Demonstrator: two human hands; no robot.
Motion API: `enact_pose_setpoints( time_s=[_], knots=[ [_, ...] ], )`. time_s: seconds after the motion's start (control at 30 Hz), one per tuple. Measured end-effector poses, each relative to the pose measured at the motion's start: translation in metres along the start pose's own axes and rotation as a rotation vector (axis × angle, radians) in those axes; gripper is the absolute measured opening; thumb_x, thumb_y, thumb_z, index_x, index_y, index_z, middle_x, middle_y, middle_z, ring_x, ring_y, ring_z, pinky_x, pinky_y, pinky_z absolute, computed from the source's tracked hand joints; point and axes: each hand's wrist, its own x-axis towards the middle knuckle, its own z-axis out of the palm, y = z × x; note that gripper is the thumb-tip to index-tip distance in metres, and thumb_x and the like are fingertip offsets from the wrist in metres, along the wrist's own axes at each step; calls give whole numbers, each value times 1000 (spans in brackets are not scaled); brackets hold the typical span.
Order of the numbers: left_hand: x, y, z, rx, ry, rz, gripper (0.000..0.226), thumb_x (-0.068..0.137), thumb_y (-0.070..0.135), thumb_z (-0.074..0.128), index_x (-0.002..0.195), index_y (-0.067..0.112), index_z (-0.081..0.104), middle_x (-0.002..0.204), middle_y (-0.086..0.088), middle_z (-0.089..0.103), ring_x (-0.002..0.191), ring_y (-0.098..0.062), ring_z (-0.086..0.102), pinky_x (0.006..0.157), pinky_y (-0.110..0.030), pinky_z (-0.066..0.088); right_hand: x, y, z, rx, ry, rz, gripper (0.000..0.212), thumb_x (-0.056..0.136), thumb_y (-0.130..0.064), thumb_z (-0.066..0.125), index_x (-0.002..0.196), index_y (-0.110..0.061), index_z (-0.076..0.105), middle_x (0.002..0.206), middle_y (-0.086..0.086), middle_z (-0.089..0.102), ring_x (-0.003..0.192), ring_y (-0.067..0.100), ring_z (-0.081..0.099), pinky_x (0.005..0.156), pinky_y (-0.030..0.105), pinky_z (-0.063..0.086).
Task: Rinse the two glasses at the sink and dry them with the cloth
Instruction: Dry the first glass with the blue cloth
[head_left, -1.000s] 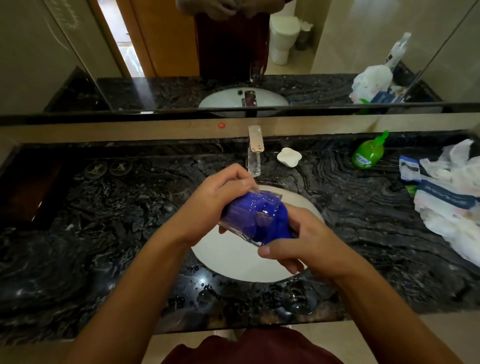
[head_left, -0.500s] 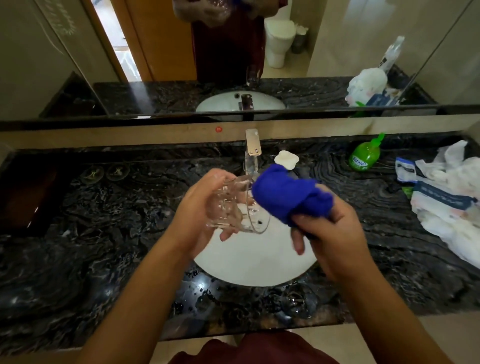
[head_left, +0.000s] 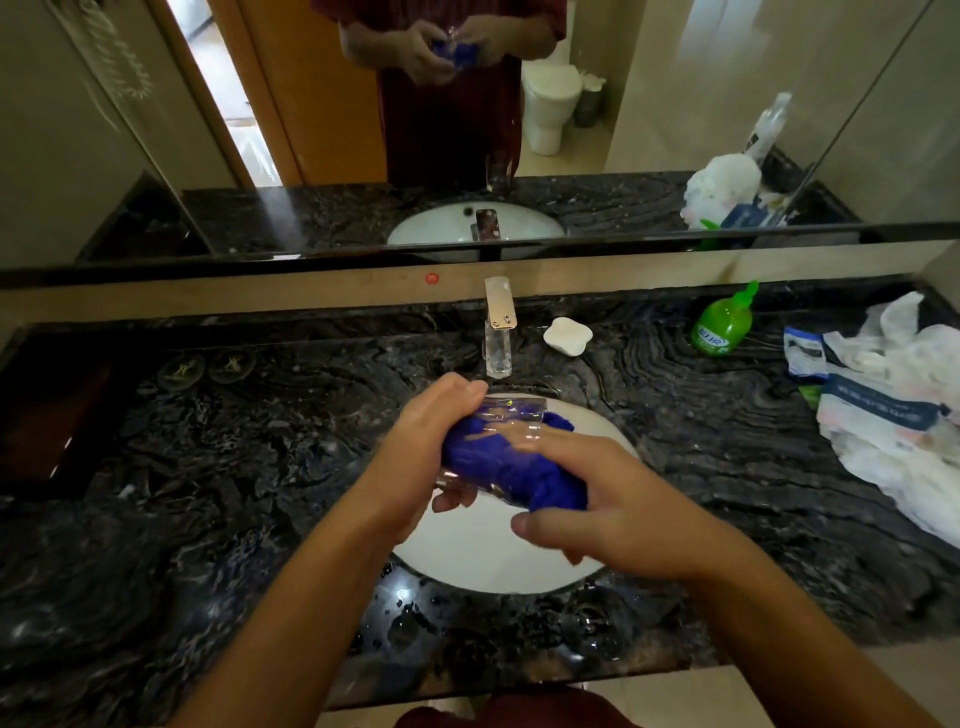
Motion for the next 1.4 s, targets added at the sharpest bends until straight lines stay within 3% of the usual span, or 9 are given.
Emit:
enact_pose_setpoints(
  time_s=[0.23, 0.37, 0.53, 0.67, 0.9, 1.0, 1.13, 1.23, 1.4],
  knots=[
    [-3, 2, -8, 305, -83, 340, 40, 95, 47, 50, 102, 8, 59, 71, -27, 56, 48, -44, 45, 37, -40, 34, 2, -1, -9, 586, -23, 107, 37, 77, -18, 62, 110, -7, 76, 52, 37, 38, 30, 15, 32, 35, 16, 27],
    [-1, -1, -5, 333, -90, 354, 40, 94, 49, 48, 103, 12, 60, 67, -23, 57, 43, -32, 48, 37, -30, 37, -2, 2, -9, 681, 79, 94, 46, 91, -33, 55, 105, 7, 72, 43, 17, 44, 28, 16, 35, 34, 17, 27],
    [5, -9, 1, 169, -101, 305, 44, 92, 46, 51, 102, 4, 60, 68, -11, 61, 42, -15, 51, 36, -23, 36, -13, -6, -12, 466, 106, 34, 23, 93, -23, 62, 107, -15, 77, 62, 31, 60, 38, 21, 52, 41, 25, 45],
    [9, -8, 2, 28, -60, 187, 29, 95, 38, 49, 93, 12, 62, 67, -9, 57, 47, -20, 49, 49, -26, 34, -22, -11, -16, 104, 136, -60, 33, 85, -7, 72, 110, -27, 71, 95, -1, 73, 70, 20, 72, 66, 38, 62],
    [7, -7, -1, -364, -253, -25, 34, 97, 40, 49, 88, 9, 61, 59, -5, 50, 34, -13, 42, 29, -16, 27, -27, -7, -26, -190, 243, -328, 49, 72, 7, 69, 115, -16, 74, 125, -9, 71, 121, 13, 65, 100, 25, 50],
    [7, -2, 2, -332, -229, -125, 40, 96, 45, 54, 90, 10, 71, 62, -7, 55, 35, -14, 44, 29, -17, 26, -20, 0, -17, -463, 264, -339, 53, 90, -18, 61, 141, -30, 62, 148, -17, 59, 134, 5, 57, 106, 30, 51],
    [5, -1, 9, -86, -121, -183, 32, 88, 49, 59, 80, 20, 69, 60, -6, 55, 38, -14, 46, 39, -16, 29, -13, 4, -7, -656, 182, -239, 55, 97, -54, 44, 151, -45, 43, 150, -26, 53, 116, 6, 66, 85, 23, 56],
    [7, -2, 16, 61, -14, 4, 29, 99, 40, 56, 77, 22, 54, 63, 0, 54, 50, -18, 49, 50, -27, 30, -9, 11, -4, -438, 214, -239, 42, 100, -35, 57, 141, -32, 59, 112, -46, 60, 85, -16, 62, 73, 1, 40],
    [8, 0, 13, 264, 22, 357, 39, 89, 47, 55, 99, 10, 62, 79, -22, 62, 61, -38, 57, 51, -39, 47, -2, 10, -3, 236, 265, -8, 15, 106, -16, 54, 111, -17, 69, 48, -5, 54, 33, 8, 42, 37, 20, 32]
  ],
)
